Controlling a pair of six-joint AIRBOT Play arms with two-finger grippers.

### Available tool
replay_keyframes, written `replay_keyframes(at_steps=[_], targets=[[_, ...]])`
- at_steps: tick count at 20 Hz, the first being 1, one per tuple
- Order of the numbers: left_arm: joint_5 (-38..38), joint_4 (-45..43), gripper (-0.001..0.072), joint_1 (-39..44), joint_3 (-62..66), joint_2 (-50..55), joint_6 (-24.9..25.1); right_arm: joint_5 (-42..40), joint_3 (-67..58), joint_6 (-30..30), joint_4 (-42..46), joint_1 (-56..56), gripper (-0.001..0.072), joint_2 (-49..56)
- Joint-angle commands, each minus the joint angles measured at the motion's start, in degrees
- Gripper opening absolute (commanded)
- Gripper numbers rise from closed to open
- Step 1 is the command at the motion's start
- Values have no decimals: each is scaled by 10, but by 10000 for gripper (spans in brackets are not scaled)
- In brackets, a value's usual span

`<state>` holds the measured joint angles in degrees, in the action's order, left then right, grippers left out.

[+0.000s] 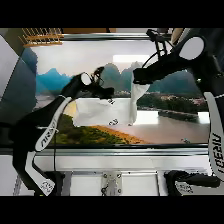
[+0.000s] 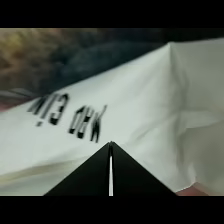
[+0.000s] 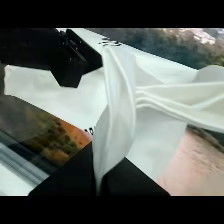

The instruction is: Fold the clothes and pants, and hang the long-sleeved shirts on hangers.

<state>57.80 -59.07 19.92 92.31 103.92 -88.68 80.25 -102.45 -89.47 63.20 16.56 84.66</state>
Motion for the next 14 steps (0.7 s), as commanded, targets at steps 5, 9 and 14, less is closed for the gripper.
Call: replay_keyframes(at_steps=[5,9,14], targets=[[71,-29,8,-199,0,-117,14,-176,-1,-6,-101,131,6,116],[103,-29,8,-271,0,-153,17,-326,-1,-3,-158,214,230,218],[115,-30,8,-292,0,-175,19,-382,-1,127,-279,258,633,255]])
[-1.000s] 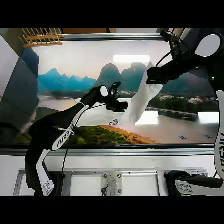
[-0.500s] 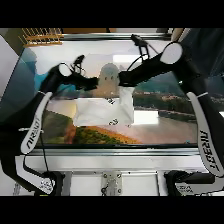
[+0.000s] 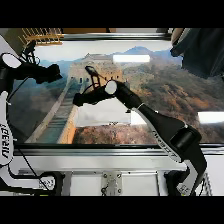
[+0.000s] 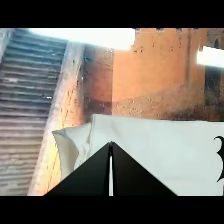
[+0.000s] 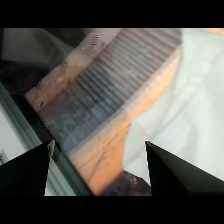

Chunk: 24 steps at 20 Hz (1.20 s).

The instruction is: Fold the clothes and pants, and hang the long-sleeved shirts on hangers.

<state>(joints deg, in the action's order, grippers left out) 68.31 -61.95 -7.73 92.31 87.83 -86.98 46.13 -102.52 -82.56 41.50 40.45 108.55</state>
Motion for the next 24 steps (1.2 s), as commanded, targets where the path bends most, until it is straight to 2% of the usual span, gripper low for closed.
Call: replay_keyframes(at_steps=[1,2,6,8,12,15,20,23,24], targets=[[10,-1,8,-13,0,-17,2,-22,1,59,-54,7,624,4],[12,-1,8,-7,-1,-22,2,-5,11,62,-37,-9,585,-15],[-29,0,8,33,-92,-75,17,55,172,61,70,-113,587,-148],[-40,0,8,60,-154,-100,22,77,278,37,113,-191,587,-210],[-44,0,8,119,-229,-121,32,103,403,-4,122,-344,598,-231],[-52,0,8,148,-245,-121,32,100,413,9,63,-382,618,-183],[-61,1,8,171,-247,-121,32,72,402,129,-144,-332,615,-94],[-60,1,8,171,-247,-121,32,68,368,169,-193,-281,608,-58],[-59,1,8,169,-247,-121,32,63,358,182,-197,-268,513,-54]])
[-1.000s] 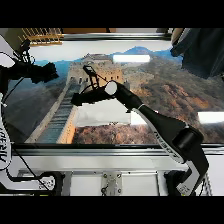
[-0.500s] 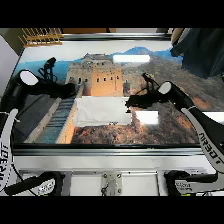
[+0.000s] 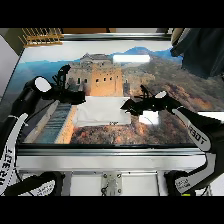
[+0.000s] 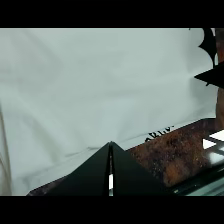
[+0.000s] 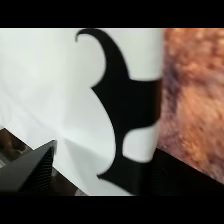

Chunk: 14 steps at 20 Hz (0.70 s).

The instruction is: Fold the clothes and pants, and hang the long-sleeved shirts on hangers.

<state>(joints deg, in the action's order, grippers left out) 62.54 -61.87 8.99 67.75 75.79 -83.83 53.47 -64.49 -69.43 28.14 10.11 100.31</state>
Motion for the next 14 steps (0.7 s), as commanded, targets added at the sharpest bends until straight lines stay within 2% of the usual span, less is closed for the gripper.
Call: replay_keyframes(at_steps=[1,2,3,6,14], targets=[[0,0,8,1,-1,-1,0,-14,-30,71,-64,44,292,28],[0,1,8,1,-1,-1,0,-13,-36,86,-63,46,86,25],[3,1,8,1,-1,-1,0,-11,-41,94,-61,42,6,18],[9,1,8,1,-1,-1,0,-11,-41,89,-11,-15,6,-42],[9,2,8,2,-1,-1,-7,-4,-40,-133,354,-389,6,-272]])
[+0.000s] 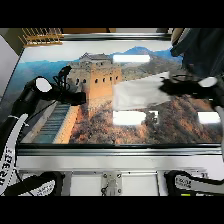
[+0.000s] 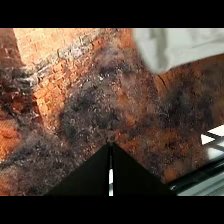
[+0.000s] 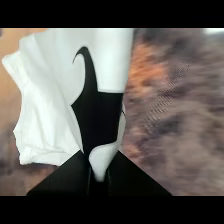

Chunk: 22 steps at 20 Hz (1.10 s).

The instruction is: Fold the clothes and pants, and hang the long-sleeved shirts on hangers.

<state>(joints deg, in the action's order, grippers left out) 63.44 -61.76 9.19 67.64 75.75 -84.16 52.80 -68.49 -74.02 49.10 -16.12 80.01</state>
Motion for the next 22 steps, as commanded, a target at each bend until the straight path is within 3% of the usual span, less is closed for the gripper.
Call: replay_keyframes(at_steps=[1,3,7,13,20,21,22], targets=[[0,0,8,0,0,0,-9,5,1,-110,175,-169,6,-85],[0,1,8,0,0,0,-16,22,2,-148,227,-245,6,-106],[0,4,8,0,0,0,-18,72,55,-154,243,-336,6,-128],[17,4,8,0,0,0,-18,73,161,-182,346,-363,7,-154],[25,4,8,0,0,0,-18,60,161,-182,362,-408,29,-158],[24,4,8,0,0,0,-18,62,159,-182,362,-412,233,-158],[24,4,8,0,0,0,-18,68,157,-182,362,-417,557,-161]])
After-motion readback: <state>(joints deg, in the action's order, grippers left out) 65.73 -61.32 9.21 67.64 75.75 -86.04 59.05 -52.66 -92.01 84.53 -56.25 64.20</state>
